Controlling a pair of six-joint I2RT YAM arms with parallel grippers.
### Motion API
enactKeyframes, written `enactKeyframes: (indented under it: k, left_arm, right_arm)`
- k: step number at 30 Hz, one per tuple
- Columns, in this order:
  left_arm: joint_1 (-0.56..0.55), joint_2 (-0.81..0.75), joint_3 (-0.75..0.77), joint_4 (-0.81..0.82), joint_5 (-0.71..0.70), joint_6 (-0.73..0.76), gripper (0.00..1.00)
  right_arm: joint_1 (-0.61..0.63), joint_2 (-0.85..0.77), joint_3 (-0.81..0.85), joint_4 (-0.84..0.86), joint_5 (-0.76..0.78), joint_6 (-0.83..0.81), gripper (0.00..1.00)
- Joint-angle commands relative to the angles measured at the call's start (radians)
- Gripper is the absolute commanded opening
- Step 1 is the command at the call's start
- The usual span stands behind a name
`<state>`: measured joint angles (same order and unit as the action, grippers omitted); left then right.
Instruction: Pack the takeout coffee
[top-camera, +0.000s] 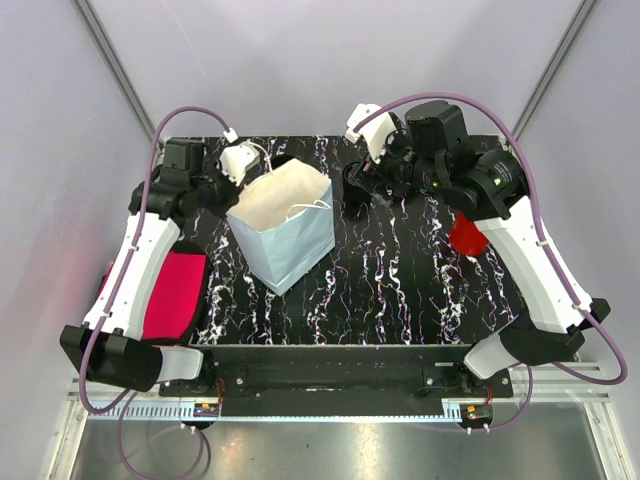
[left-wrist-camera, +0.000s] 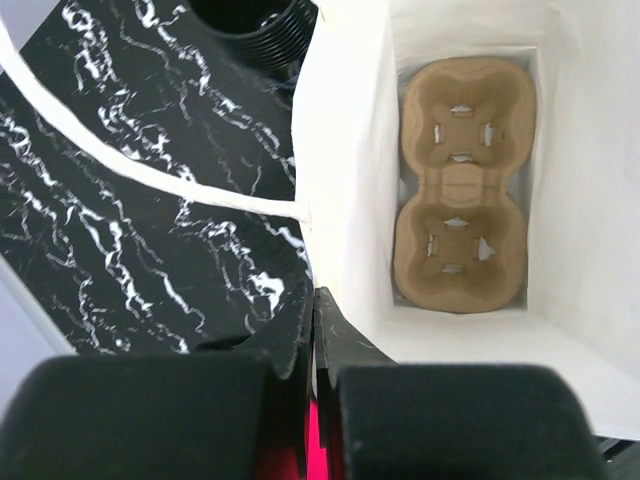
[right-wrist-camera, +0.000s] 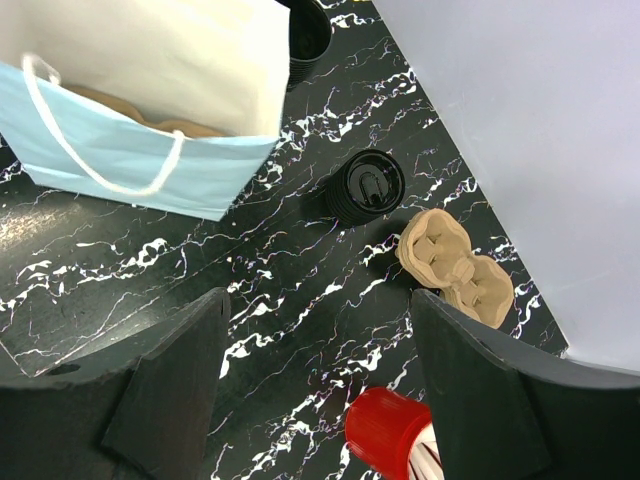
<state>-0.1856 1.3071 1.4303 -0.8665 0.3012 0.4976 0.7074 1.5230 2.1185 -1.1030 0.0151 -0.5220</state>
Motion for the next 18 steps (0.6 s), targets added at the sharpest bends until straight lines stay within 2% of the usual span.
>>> enactKeyframes:
  k: [1, 18]
  left_arm:
    - [0.035, -0.011, 0.045, 0.011, -0.028, 0.045, 0.00]
    - [0.167, 0.035, 0.117, 0.004, -0.025, 0.137, 0.00]
  right_arm:
    - [-0.008, -0.024, 0.038, 0.029, 0.008, 0.014, 0.79]
    - [-0.014, -0.023, 0.011, 0.052, 0.011, 0.027, 0.79]
